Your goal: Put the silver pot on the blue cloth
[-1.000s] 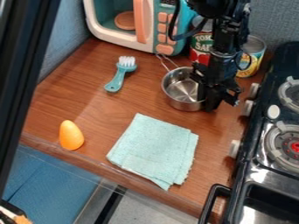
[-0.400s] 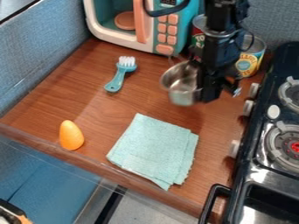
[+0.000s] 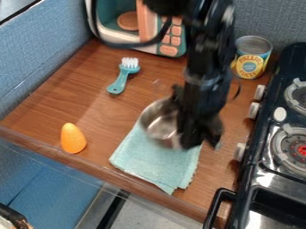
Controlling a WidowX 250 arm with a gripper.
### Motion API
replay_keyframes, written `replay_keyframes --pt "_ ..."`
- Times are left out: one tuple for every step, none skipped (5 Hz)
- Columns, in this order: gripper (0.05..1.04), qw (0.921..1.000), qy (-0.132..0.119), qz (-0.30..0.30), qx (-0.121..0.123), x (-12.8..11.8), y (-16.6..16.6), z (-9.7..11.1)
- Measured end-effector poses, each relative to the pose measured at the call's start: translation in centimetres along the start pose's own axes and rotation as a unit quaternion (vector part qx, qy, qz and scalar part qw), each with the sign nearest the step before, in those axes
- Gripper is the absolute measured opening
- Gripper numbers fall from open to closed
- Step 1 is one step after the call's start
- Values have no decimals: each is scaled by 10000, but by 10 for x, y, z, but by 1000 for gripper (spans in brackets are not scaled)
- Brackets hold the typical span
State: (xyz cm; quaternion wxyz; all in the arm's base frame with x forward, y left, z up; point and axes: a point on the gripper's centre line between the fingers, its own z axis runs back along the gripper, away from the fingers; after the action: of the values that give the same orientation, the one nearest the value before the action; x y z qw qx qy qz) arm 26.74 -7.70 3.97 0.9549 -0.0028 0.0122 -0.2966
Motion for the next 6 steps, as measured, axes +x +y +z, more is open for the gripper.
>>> replay_keyframes --pt "74 9996 183 84 180 -16 1 -14" --pt "74 9987 305 177 359 -20 6 -24" --pt "114 9977 463 267 424 -22 9 -34" --pt "300 9970 611 248 413 -24 6 -35" --pt "589 9978 519 247 343 -20 -4 -22" --pt "884 9987 -73 402 296 -12 -8 19"
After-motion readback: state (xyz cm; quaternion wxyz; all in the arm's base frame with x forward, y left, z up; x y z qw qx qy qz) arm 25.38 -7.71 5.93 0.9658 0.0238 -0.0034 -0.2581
